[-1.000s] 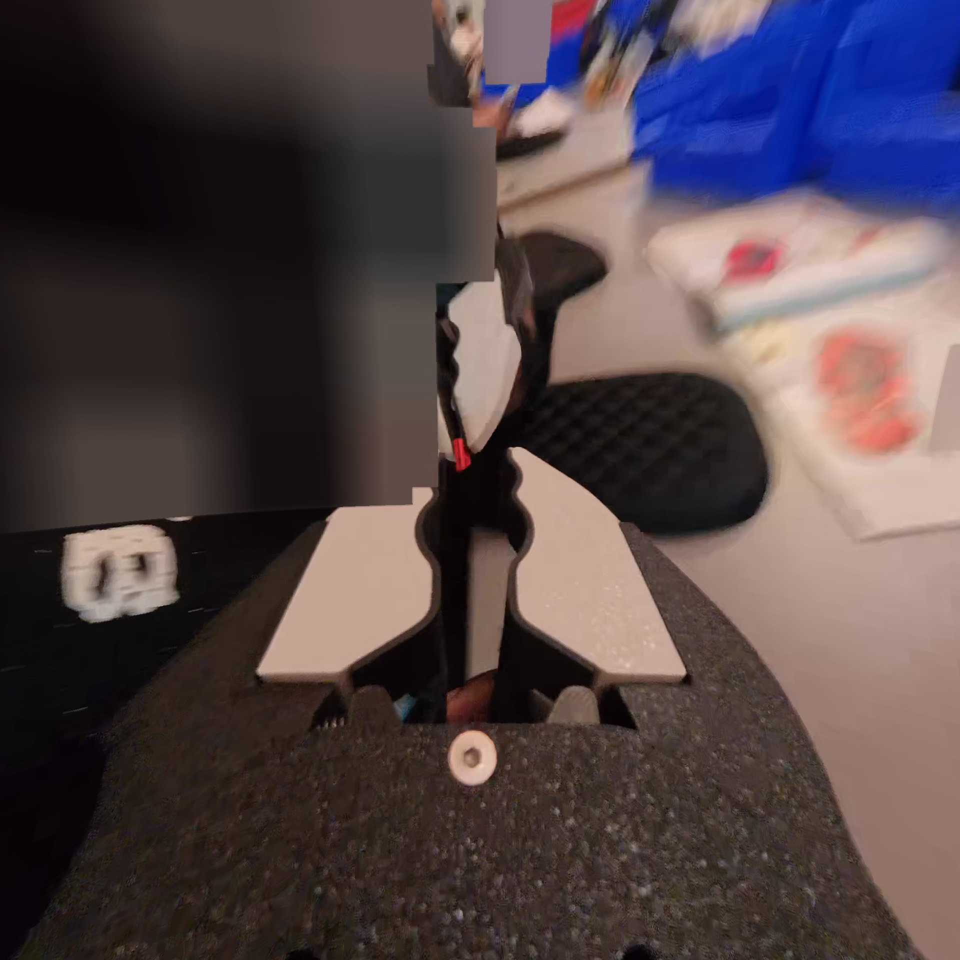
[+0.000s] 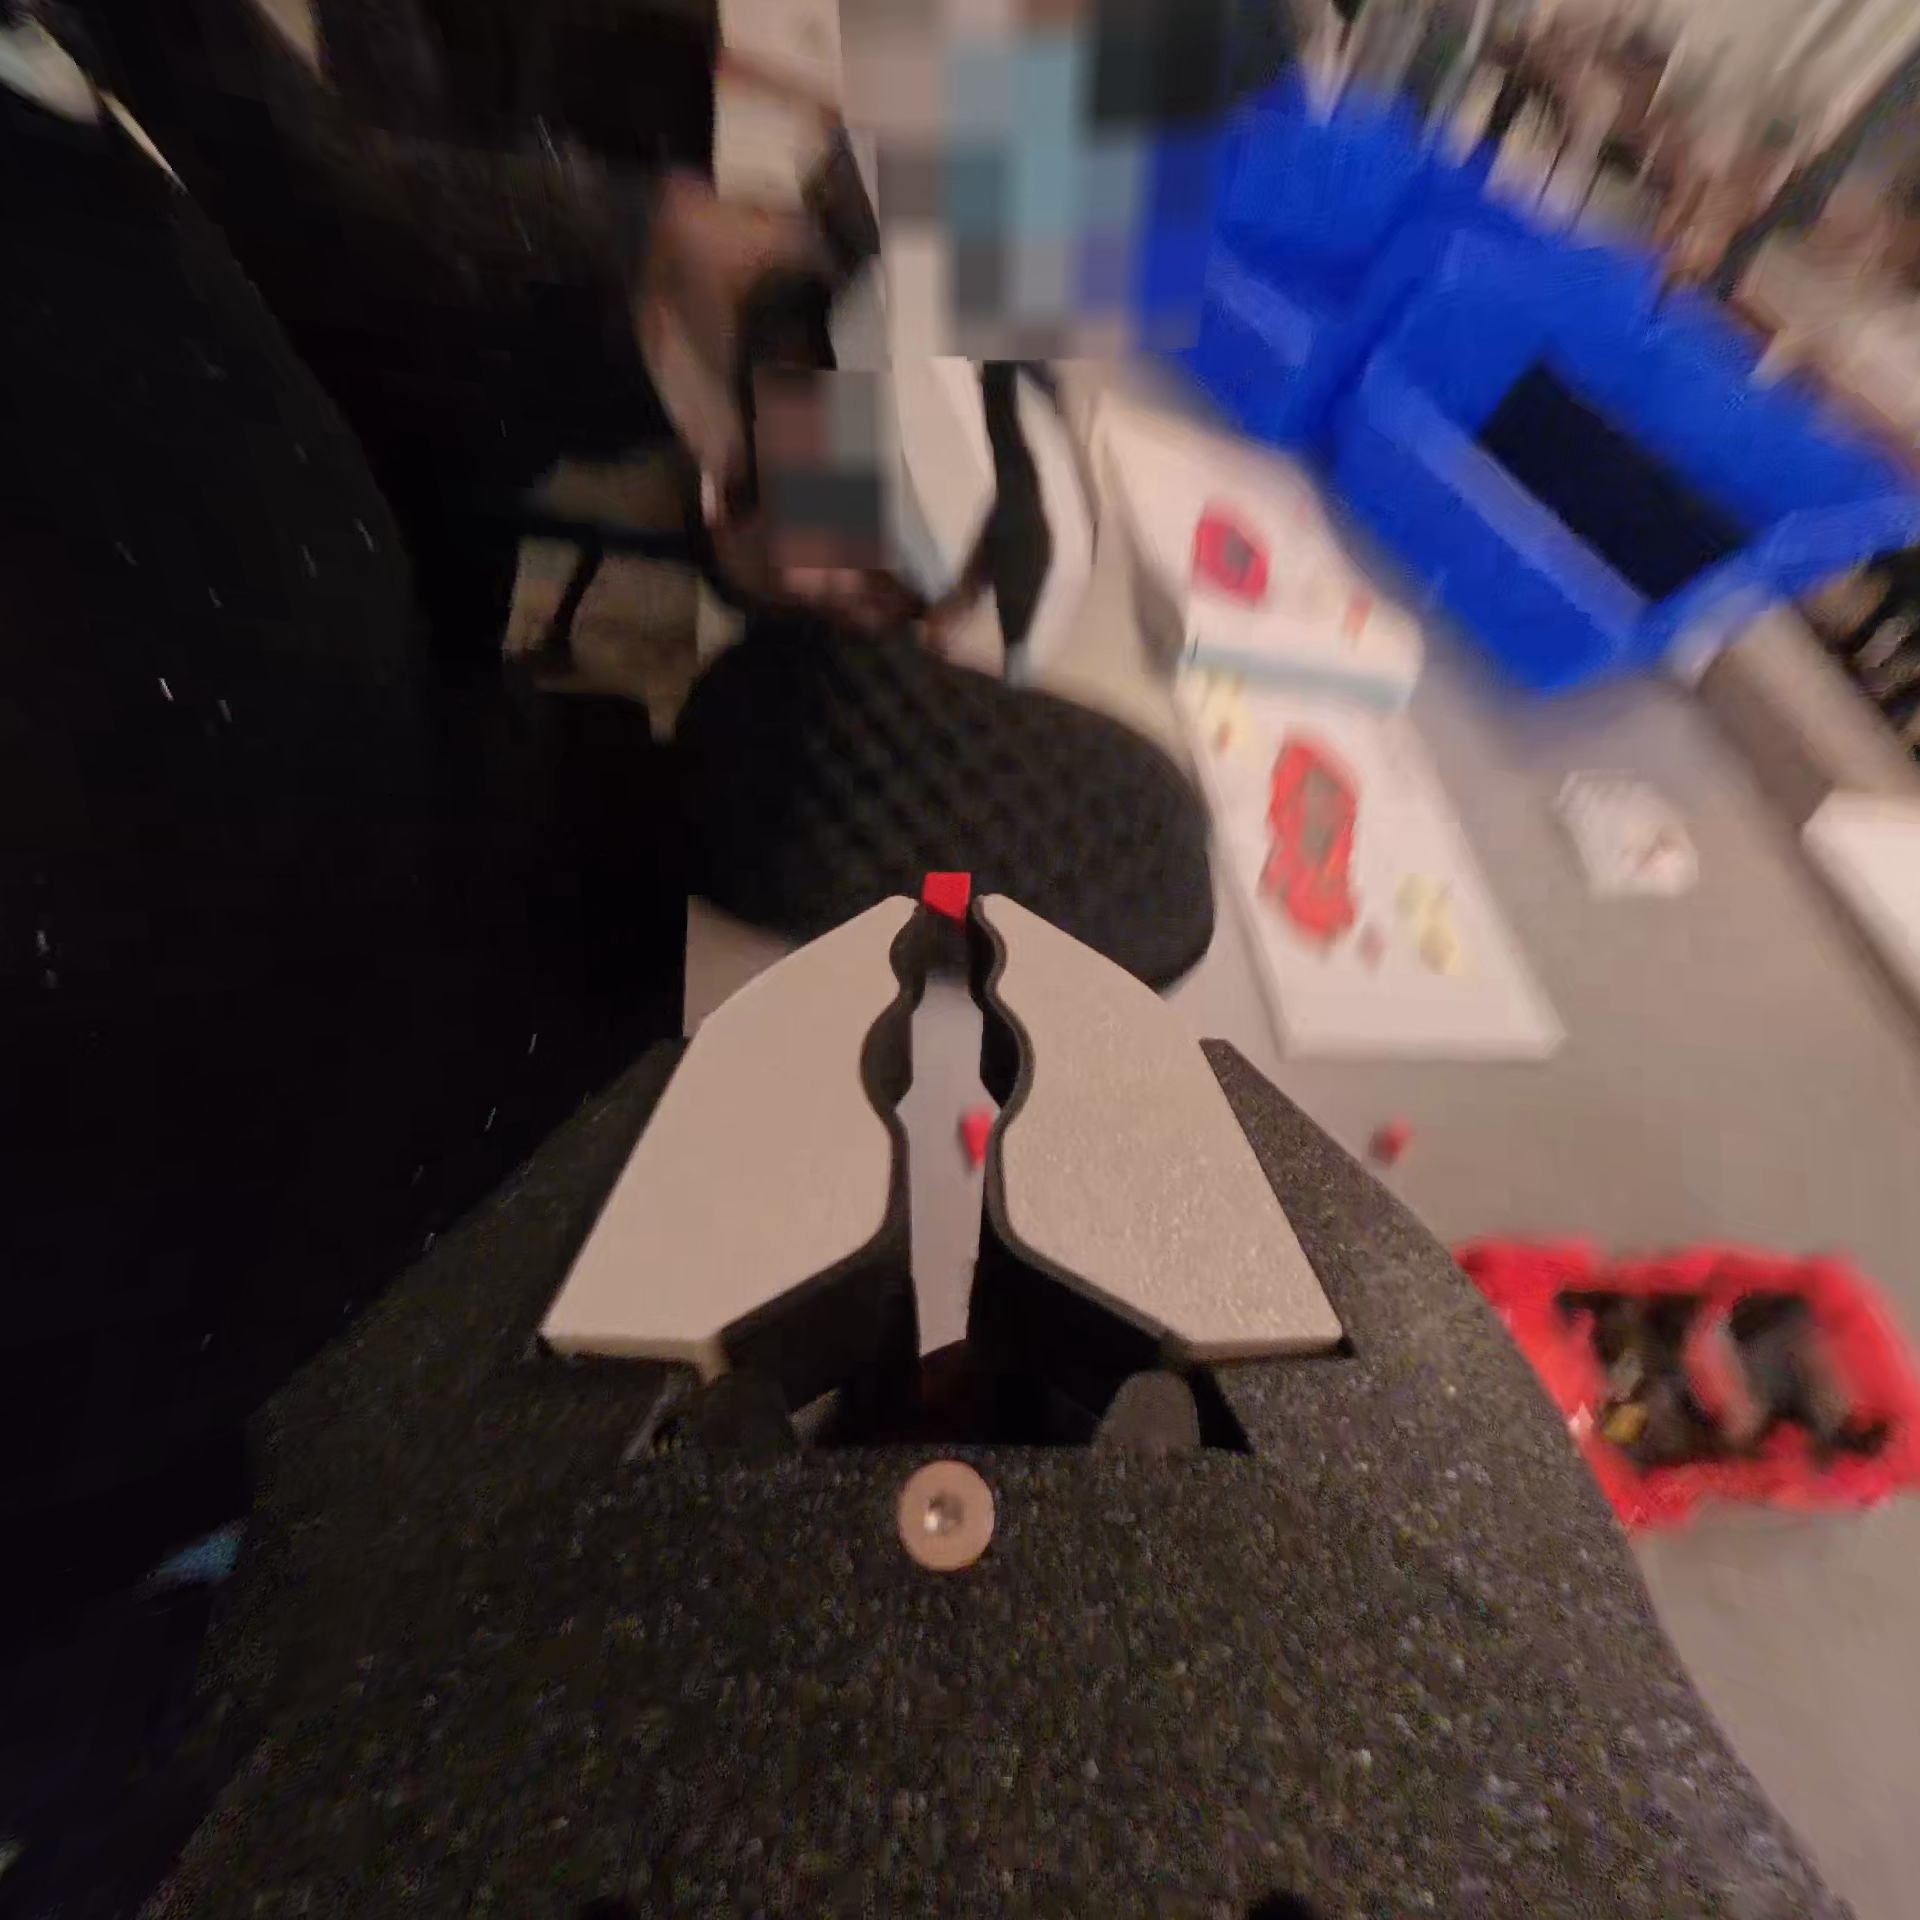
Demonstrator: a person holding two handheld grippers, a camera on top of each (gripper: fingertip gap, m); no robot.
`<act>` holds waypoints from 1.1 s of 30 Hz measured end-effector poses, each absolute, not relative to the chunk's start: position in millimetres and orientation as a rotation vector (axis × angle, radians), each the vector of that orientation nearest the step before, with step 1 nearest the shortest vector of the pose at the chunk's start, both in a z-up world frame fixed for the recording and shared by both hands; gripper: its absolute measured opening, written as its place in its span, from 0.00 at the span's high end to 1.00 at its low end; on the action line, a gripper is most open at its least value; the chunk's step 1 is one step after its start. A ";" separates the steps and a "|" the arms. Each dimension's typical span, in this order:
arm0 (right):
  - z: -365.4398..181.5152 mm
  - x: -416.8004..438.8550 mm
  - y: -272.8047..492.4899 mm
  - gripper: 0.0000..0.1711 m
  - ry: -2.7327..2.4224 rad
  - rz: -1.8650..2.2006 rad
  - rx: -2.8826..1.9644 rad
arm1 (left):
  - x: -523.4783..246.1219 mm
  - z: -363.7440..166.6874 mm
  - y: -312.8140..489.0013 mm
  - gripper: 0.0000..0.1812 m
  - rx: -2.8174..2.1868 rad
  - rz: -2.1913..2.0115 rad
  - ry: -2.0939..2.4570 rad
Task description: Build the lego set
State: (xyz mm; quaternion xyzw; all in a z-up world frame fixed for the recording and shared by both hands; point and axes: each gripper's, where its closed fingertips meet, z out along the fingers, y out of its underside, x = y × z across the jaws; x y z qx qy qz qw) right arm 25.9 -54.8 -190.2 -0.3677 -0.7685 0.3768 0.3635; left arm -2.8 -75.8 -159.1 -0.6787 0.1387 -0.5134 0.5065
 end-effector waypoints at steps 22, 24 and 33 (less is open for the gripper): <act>-281.8 52.4 -24.5 0.92 -2.414 0.783 -1.371 | -32.4 -191.6 -72.6 0.90 -1.814 -0.734 0.497; -281.7 52.8 -25.3 0.90 -2.432 0.766 -1.357 | -31.6 -191.6 -73.1 0.90 -1.814 -0.738 0.501; -259.6 67.0 2.2 0.83 -2.225 0.667 -1.440 | -34.0 -198.3 -73.5 0.90 -1.843 -0.665 0.523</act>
